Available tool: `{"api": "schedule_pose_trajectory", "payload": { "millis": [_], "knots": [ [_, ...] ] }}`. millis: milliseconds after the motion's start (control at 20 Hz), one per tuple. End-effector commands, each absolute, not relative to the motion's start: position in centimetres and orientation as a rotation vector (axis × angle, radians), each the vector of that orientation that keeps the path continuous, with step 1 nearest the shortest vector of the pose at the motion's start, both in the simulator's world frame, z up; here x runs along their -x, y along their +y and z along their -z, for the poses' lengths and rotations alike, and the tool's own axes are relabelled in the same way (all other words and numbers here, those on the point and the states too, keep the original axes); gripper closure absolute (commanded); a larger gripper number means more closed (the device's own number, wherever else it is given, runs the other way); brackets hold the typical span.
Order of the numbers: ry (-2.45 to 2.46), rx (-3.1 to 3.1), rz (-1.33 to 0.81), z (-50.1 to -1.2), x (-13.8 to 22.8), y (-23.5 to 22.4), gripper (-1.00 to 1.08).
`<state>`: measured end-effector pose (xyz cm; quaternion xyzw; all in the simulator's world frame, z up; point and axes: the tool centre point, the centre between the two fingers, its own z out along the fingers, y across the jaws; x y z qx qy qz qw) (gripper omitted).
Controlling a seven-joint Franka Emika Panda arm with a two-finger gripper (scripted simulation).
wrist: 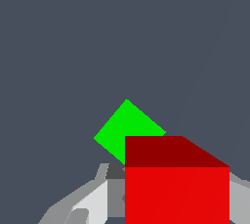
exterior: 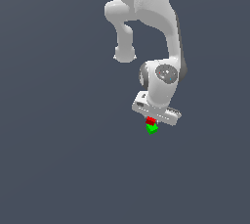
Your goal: Stack the red cube on top of the green cube.
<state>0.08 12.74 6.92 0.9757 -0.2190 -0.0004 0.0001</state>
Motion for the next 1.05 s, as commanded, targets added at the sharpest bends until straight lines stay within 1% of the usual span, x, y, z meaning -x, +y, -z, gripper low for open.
{"api": "schedule_pose_trajectory", "payload": {
  "millis": [0,500,550,1000],
  "knots": [
    [-0.688,-3.066,0.000,-6.6,-1.0,13.0,1.08],
    [-0.688,-3.066,0.000,-6.0,-2.3,13.5,1.08],
    [-0.688,-3.066,0.000,-6.0,-2.3,13.5,-0.92],
    [-0.688,-3.066,0.000,-6.0,-2.3,13.5,-0.92]
  ]
}}
